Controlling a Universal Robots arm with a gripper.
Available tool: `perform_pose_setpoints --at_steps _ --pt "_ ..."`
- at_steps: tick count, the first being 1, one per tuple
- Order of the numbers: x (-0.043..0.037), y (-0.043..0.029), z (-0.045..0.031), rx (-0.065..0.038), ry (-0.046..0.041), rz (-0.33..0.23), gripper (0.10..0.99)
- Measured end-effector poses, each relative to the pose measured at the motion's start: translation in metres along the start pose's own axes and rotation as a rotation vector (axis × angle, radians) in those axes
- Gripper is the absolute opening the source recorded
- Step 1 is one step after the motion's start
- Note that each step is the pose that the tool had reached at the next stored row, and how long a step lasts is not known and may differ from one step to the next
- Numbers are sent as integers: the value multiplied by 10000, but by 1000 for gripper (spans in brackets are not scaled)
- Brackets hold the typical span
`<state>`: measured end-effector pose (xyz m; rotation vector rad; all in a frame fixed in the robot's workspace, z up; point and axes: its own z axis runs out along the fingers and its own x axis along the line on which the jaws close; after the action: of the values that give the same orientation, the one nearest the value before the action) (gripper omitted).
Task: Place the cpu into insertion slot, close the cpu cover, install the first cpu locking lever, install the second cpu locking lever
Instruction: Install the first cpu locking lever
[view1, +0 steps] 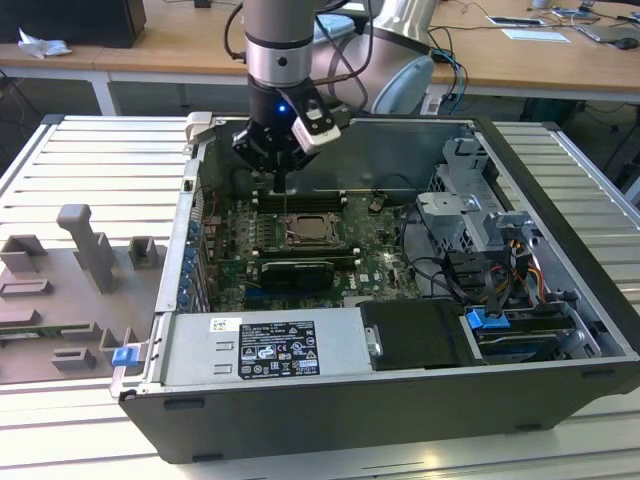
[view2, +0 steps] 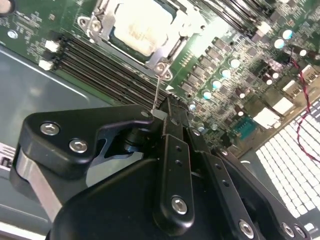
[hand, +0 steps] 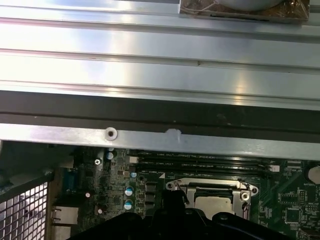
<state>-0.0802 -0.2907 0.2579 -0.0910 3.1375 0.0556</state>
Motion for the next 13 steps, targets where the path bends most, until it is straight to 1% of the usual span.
perform_pose_setpoints --at_steps 4,8,9,11,13 --pt "-120 -7 12 8 1 1 106" --pt "-319 -19 29 8 13 0 106" --pt "-346 -21 35 -2 12 0 106" --pt "-379 -24 41 -127 7 0 106" --pt "-395 -25 48 -283 -3 0 106"
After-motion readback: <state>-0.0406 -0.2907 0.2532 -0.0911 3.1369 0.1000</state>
